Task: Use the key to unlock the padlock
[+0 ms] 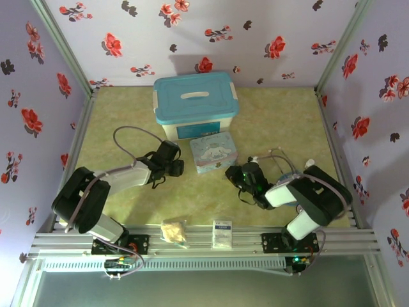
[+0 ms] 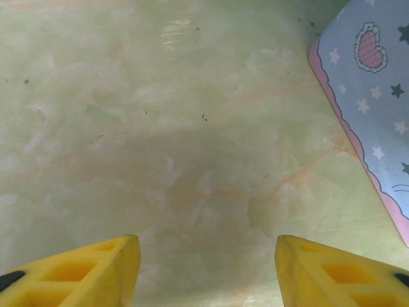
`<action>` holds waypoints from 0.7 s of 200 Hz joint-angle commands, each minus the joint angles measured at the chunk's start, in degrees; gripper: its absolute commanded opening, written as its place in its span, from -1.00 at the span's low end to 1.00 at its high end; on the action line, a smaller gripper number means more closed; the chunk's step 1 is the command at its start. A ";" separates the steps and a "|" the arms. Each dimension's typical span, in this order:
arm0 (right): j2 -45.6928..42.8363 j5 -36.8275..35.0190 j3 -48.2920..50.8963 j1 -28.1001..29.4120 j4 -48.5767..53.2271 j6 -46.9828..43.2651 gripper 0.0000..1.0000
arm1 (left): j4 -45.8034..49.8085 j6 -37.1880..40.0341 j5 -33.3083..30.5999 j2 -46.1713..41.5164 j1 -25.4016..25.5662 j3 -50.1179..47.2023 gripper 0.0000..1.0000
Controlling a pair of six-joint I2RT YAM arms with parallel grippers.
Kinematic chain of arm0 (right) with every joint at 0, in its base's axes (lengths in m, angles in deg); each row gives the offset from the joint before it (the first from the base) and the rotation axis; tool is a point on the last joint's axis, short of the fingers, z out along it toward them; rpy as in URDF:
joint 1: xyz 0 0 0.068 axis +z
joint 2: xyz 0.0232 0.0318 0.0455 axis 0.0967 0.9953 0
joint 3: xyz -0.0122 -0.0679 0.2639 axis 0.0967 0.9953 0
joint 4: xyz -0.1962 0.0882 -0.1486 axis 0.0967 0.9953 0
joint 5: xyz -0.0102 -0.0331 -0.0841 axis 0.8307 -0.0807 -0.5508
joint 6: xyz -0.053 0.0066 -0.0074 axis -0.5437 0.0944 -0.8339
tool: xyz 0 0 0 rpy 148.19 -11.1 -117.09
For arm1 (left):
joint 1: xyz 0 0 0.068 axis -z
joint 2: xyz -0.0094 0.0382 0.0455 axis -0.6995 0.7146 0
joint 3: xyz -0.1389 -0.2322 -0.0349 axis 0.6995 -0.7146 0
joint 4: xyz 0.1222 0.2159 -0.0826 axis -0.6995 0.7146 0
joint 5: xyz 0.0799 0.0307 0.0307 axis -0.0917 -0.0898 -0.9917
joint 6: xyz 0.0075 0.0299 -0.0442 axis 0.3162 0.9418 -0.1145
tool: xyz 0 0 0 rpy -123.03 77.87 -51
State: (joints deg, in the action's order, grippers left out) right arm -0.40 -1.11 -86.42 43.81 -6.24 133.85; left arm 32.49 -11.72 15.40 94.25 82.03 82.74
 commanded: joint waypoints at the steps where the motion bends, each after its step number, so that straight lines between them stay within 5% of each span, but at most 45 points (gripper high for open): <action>1: -0.60 5.72 -0.78 -0.83 33.86 -7.23 -0.93 | 1.29 0.58 -0.01 -2.43 0.08 0.90 0.17; 55: -2.12 5.85 -8.46 -3.26 54.05 -17.16 -0.86 | 2.84 -0.12 1.20 -8.56 -0.03 1.40 0.34; 140: -5.16 6.11 -15.24 -13.28 71.20 -30.24 -0.59 | 4.61 -1.04 2.50 -17.21 -0.16 1.38 0.54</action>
State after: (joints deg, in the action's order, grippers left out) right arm -6.23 10.58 -102.55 33.67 43.93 109.61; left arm 35.16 -12.05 17.23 79.06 82.03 83.22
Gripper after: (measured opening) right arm 0.169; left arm 0.755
